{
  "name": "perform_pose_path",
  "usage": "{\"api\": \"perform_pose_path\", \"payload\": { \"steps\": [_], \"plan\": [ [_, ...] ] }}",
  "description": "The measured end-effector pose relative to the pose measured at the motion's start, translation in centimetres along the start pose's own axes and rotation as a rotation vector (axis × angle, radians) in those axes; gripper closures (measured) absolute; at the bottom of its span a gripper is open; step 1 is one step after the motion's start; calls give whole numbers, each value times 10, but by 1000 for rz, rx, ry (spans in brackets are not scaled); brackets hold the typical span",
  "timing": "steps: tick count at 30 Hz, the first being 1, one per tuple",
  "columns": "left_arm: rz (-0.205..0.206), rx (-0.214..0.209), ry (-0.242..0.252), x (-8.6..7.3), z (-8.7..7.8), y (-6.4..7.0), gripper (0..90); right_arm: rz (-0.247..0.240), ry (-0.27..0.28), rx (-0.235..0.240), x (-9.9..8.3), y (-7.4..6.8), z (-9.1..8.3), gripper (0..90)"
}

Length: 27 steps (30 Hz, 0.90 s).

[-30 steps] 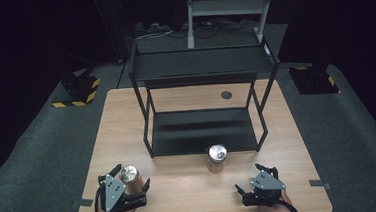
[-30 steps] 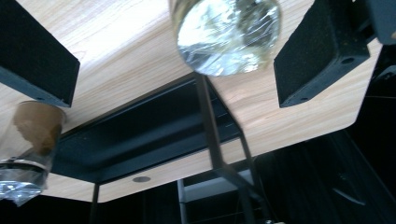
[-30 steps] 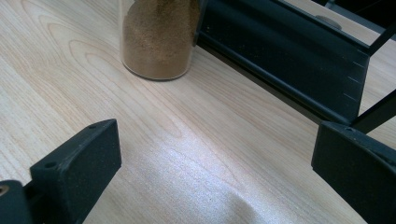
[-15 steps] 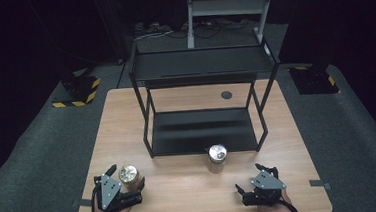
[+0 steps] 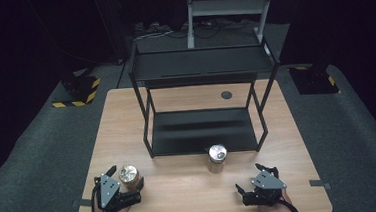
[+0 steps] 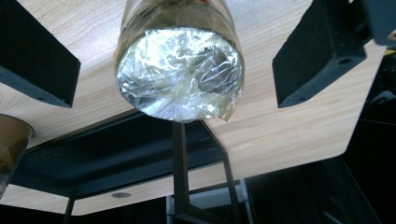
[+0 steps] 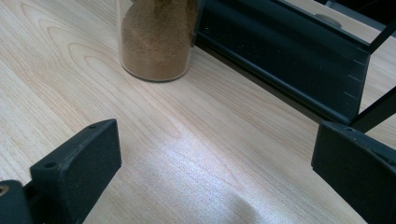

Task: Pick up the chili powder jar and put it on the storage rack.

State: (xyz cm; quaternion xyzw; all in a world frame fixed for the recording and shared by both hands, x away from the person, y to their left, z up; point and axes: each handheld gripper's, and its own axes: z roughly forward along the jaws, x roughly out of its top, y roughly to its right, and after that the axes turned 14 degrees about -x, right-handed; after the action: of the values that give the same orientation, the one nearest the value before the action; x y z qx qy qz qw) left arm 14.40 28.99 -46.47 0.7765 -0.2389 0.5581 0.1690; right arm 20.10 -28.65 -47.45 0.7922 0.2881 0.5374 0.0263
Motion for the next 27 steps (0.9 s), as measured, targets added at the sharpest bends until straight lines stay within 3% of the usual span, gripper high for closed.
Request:
{"api": "perform_pose_path", "payload": {
  "steps": [7, 10, 15, 20, 27],
  "plan": [
    [-28, -16, -5, -5, 2, -7, 89, 3, 0, 1, 0, 1, 0, 3],
    [-44, -36, 12, -9, -1, -12, 161, 6, 1, 2, 0, 1, 0, 3],
    [-39, -28, 19, -11, -1, -12, 222, 7, 0, 3, 0, 1, 0, 3],
    [-21, -50, 31, -14, -1, -14, 335, 9, 0, 2, 0, 1, 0, 3],
    [-31, -52, 31, -13, -2, -15, 345, 11, -1, 3, 0, 2, 0, 3]
  ]
}}
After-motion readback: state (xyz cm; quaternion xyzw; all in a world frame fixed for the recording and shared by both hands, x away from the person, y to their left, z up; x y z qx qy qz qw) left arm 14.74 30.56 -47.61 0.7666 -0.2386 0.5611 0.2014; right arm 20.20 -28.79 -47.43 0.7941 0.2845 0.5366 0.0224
